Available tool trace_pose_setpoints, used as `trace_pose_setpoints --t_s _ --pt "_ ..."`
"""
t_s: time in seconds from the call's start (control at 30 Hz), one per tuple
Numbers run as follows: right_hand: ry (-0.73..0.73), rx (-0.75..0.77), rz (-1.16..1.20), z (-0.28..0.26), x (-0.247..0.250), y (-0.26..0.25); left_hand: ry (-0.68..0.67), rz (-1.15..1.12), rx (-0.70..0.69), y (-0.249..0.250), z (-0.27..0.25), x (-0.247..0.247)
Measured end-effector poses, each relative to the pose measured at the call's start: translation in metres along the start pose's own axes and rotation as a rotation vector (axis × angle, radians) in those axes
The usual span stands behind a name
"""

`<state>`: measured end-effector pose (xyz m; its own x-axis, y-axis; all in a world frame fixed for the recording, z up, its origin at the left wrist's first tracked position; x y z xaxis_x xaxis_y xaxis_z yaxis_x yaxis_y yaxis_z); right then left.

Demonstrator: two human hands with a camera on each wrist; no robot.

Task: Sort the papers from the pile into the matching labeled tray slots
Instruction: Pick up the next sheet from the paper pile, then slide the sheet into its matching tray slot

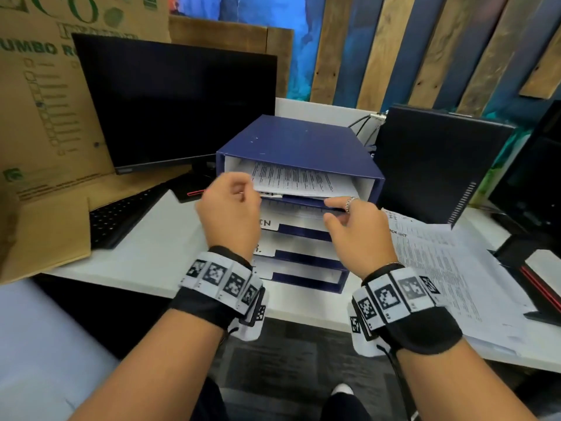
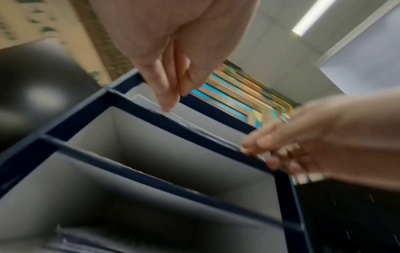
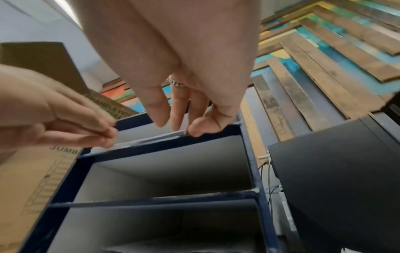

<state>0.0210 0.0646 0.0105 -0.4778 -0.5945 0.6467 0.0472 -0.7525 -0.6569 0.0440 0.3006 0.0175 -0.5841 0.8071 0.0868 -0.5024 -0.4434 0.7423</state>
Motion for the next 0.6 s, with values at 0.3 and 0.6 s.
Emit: trace_pose_setpoints --t_s 0.3,0.6 --pt "-0.041 0.158 -0.365 0.005 -0.009 -0.018 -0.404 0.707 -0.387 0.018 -0.001 -0.059" --pt "-0.119 0.221 -0.642 0.02 -0.029 -0.024 -0.64 0.681 -0.437 0.018 0.0 -0.092"
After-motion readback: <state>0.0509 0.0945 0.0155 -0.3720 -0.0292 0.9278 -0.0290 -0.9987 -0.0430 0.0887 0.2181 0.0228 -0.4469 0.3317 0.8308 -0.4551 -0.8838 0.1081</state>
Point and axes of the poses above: each hand's wrist, its own z-axis towards the middle knuckle, its own x-axis out of the back of the hand, y = z × x, the point moved 9 cm from there along z, towards the middle knuckle, and after that the axes turned 5 degrees about -x, right-handed, at the moved point
